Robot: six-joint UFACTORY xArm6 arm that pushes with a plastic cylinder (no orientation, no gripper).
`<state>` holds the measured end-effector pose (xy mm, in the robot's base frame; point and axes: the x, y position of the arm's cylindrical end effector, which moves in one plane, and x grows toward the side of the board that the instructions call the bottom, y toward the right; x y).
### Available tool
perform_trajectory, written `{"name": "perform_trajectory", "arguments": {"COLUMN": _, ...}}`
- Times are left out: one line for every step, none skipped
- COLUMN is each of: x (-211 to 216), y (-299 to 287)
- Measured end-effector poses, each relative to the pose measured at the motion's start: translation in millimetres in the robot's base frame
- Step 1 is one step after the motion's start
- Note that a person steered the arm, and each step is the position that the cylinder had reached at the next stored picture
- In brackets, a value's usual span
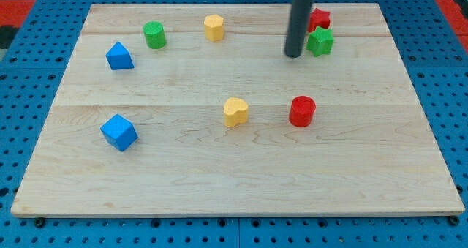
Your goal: Move the yellow hexagon to the left side of the green star
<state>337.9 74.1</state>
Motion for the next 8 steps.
{"name": "perform_trajectory", "arguments": {"x": -3.4, "y": -45.9}}
{"name": "perform_trajectory", "arguments": {"x": -39.9, "y": -13.3}}
{"name": "perform_trajectory", "arguments": {"x": -95.7, "y": -14.3}}
{"name": "perform_trajectory", "arguments": {"x": -122.6, "y": -75.2}}
{"name": "perform_trajectory", "arguments": {"x": -123.3, "y": -129.4}}
{"name": "perform_trajectory", "arguments": {"x": -93.9, "y": -128.9}}
{"name": "perform_trajectory", "arguments": {"x": -84.9, "y": -132.4}}
{"name": "perform_trajectory", "arguments": {"x": -74.6, "y": -119.3}}
